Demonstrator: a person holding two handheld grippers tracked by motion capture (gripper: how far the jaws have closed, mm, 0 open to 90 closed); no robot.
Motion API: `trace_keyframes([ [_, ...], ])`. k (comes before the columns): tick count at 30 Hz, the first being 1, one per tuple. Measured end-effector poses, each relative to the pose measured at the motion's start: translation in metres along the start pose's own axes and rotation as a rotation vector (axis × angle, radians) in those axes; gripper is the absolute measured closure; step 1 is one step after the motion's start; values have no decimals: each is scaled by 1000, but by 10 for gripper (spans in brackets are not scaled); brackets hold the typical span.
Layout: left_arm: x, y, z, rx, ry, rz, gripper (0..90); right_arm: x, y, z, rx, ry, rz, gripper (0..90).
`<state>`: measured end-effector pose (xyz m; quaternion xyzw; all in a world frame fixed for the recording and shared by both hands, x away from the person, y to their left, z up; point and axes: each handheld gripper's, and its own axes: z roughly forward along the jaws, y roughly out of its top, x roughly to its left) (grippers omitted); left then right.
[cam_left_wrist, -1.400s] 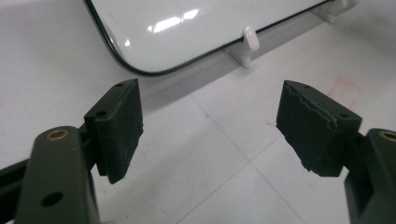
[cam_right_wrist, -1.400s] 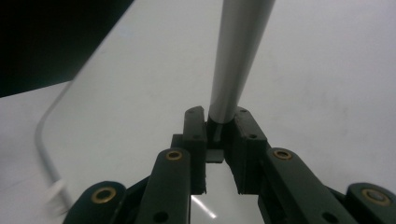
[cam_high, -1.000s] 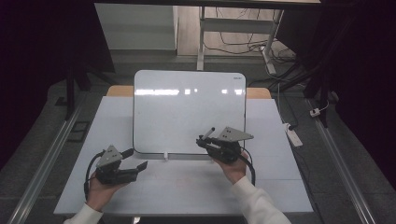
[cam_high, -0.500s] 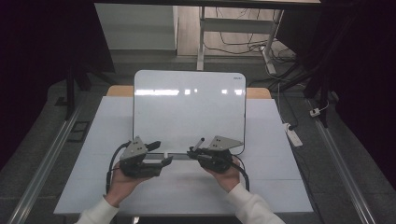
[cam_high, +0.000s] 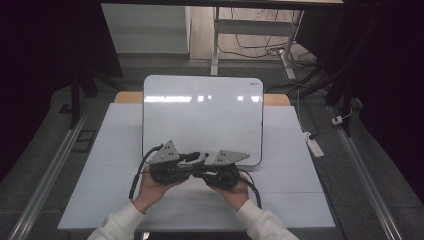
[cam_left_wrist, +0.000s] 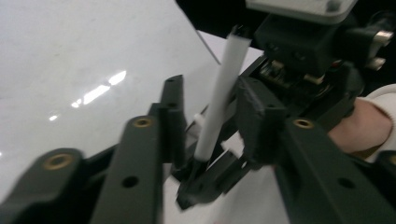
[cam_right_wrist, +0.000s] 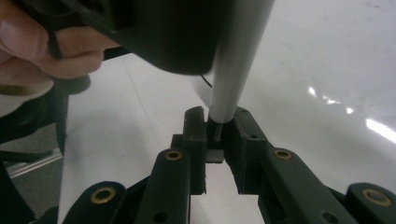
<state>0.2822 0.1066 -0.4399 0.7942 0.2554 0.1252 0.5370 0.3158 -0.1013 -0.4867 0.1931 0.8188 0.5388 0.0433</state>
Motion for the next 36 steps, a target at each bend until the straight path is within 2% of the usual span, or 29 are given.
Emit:
trace_keyframes([
  [1, -1, 0, 1, 1, 2, 14, 750, 1, 0, 0, 1, 1, 3, 774],
  [4, -2, 1, 0, 14, 57, 47, 805, 0, 0, 1, 1, 24, 31, 770],
  [7, 2, 0, -5, 13, 60, 20, 814, 2, 0, 3, -4, 40, 36, 749],
  [9, 6, 0, -10, 26, 109, 25, 815, 4, 1, 3, -20, 35, 28, 665],
  [10, 10, -1, -14, 31, 123, 14, 815, 4, 2, 1, -32, 27, 27, 628],
  [13, 23, -6, -27, 44, 190, -23, 815, 4, 5, -10, -62, -18, 18, 579],
  [16, 38, -15, -39, 47, 242, -82, 815, -1, 5, -24, -72, -57, 15, 554],
  [22, 67, -29, -58, 68, 332, -196, 813, -14, -14, -60, -47, -165, 26, 535],
  [28, 89, -33, -60, 78, 381, -266, 813, -25, -35, -110, -55, -256, 74, 527],
  [31, 100, -34, -56, 75, 379, -304, 813, -27, -42, -131, -50, -316, 67, 524],
  [36, 112, -36, -49, 90, 388, -324, 812, -27, -56, -156, -16, -432, 27, 500],
])
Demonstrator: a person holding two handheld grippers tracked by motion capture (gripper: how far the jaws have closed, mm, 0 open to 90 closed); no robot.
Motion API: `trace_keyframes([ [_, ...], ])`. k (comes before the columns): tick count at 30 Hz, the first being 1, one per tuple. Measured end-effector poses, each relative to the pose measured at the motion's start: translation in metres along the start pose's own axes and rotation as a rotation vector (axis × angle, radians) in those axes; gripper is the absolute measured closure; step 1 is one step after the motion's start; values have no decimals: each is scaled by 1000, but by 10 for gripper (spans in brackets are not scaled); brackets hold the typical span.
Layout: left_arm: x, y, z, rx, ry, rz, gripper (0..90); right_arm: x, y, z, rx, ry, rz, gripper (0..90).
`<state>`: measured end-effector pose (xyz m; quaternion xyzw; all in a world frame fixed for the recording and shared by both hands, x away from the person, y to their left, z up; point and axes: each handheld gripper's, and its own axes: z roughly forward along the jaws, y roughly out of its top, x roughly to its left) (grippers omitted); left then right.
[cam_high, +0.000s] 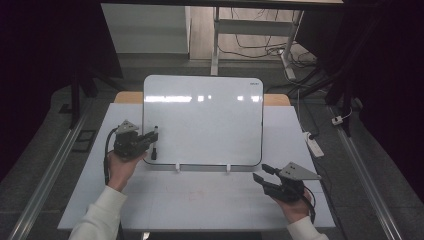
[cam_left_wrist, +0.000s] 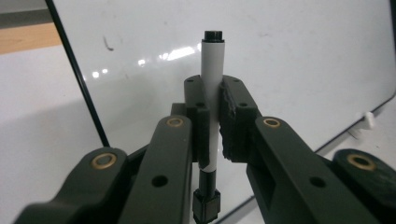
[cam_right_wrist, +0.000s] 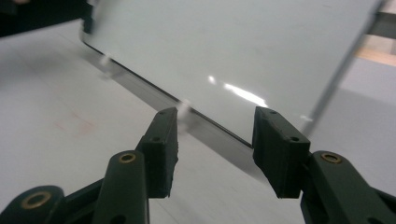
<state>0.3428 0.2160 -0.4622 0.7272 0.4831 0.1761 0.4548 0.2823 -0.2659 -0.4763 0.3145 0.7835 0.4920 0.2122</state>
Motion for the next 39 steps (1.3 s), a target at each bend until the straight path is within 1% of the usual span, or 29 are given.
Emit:
trace_keyframes([
  [1, 1, 0, 2, 5, 7, 5, 812, -3, -3, -3, 2, -14, 0, 498],
  [4, 2, 2, 7, 8, 7, 4, 811, -9, -10, -11, 11, -45, 8, 488],
  [7, 1, 4, 13, 5, 24, 18, 810, -13, -15, -15, 17, -63, 17, 488],
  [10, -1, 6, 19, 4, 41, 43, 808, -16, -17, -17, 17, -72, 22, 488],
  [13, -5, 6, 26, 14, 59, 80, 804, -18, -19, -17, 23, -76, 29, 487],
  [16, -7, 6, 31, 24, 72, 109, 802, -20, -21, -17, 28, -78, 33, 485],
  [21, -9, 6, 31, 22, 96, 136, 792, -21, -22, -17, 29, -81, 35, 483],
  [23, -10, 6, 31, 18, 100, 146, 766, -21, -22, -17, 28, -82, 36, 483],
  [25, -10, 7, 31, 12, 101, 147, 731, -22, -22, -17, 30, -84, 39, 482],
  [27, -10, 6, 29, -2, 96, 152, 688, -23, -23, -16, 34, -86, 39, 482],
  [28, -10, 7, 27, -10, 101, 156, 656, -23, -24, -15, 38, -85, 39, 481],
  [31, -13, 7, 15, -41, 84, 157, 540, -24, -25, -13, 46, -84, 36, 476],
  [33, -16, 6, 4, -57, 65, 161, 473, -24, -26, -12, 53, -86, 22, 467],
  [35, -20, 5, -7, -57, 28, 158, 404, -24, -26, -11, 60, -85, 5, 464],
  [37, -25, -1, -18, -47, -10, 170, 349, -24, -27, -10, 61, -84, -15, 459],
  [39, -30, -10, -28, -26, -54, 189, 324, -25, -27, -9, 61, -79, -32, 450],
])
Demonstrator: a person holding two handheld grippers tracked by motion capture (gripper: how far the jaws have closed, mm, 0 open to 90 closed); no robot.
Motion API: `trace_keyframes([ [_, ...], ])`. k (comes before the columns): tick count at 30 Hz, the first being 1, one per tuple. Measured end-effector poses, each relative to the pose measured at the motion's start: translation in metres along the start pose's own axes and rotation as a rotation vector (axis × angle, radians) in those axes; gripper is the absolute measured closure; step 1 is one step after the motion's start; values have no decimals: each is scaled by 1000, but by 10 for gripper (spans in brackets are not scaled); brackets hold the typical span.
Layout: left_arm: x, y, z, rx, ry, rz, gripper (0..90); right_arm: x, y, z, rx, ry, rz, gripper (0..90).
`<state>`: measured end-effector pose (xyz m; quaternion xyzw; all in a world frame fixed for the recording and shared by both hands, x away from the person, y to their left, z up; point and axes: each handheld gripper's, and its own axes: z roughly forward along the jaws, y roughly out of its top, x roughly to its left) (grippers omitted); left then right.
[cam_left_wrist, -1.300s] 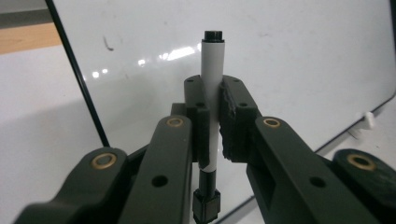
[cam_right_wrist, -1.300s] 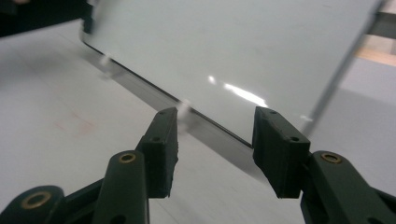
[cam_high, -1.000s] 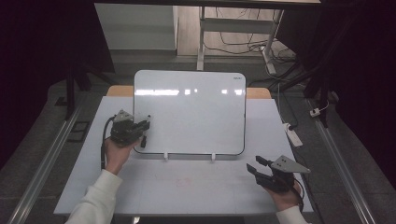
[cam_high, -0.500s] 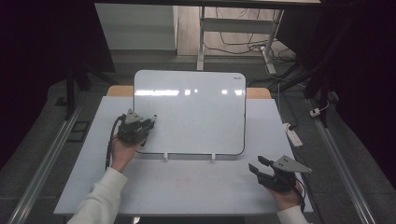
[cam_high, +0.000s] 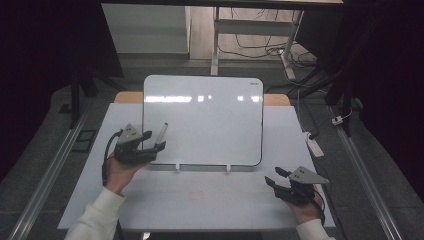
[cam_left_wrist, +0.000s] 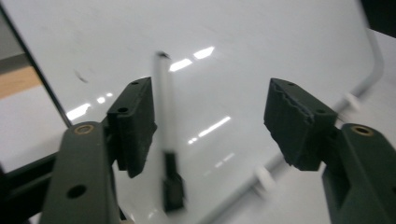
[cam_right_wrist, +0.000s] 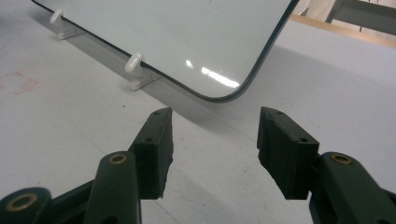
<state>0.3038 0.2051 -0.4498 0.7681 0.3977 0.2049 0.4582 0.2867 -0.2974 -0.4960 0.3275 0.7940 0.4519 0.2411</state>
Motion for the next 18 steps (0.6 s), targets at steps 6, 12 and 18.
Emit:
trace_keyframes([
  [6, -14, -32, -22, 54, -62, -6, 265, -1, -2, 4, 13, 7, -39, 428],
  [12, -15, -67, -34, 96, -73, -42, 236, -6, -6, 3, 10, 2, -62, 410],
  [18, -13, -79, -38, 102, -86, -54, 235, -11, -10, 2, 7, -9, -63, 396],
])
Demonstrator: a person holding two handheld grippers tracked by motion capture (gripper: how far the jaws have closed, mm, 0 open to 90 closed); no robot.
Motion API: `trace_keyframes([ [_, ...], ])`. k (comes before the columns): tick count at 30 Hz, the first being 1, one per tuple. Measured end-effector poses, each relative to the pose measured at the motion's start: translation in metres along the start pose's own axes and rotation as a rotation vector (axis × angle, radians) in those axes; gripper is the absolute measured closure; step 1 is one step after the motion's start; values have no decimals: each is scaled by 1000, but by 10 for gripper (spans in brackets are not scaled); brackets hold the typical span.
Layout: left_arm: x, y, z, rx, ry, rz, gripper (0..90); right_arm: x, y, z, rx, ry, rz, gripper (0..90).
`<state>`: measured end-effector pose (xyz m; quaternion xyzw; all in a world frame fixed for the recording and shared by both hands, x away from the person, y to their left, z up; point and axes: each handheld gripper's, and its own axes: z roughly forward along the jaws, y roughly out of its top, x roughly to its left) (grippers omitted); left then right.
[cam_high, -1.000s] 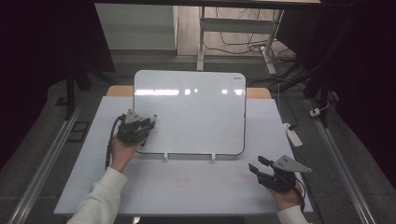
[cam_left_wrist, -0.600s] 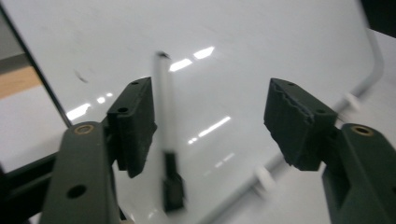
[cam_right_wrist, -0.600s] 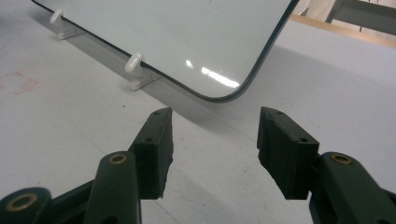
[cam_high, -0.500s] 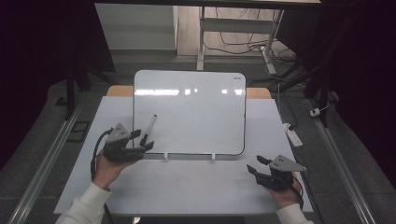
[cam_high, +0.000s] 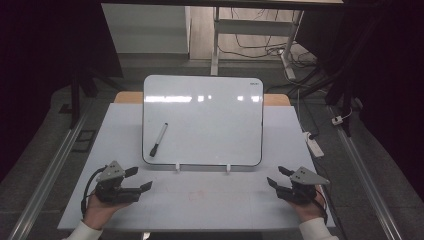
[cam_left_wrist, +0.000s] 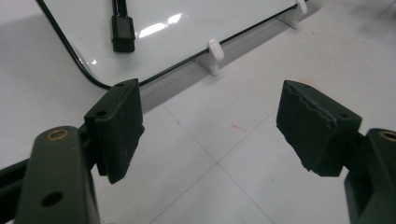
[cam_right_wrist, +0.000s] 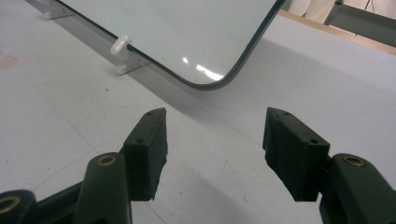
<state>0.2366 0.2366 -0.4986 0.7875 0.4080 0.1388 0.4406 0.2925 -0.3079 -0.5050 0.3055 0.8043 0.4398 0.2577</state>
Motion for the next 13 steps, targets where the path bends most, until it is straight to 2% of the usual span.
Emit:
trace_keyframes([
  [5, -1, 0, 3, 8, -3, 12, 235, -2, -2, -1, -13, 2, 12, 388],
  [13, -1, -3, 3, 17, -8, 5, 226, 1, -1, 0, -18, 6, 3, 386],
])
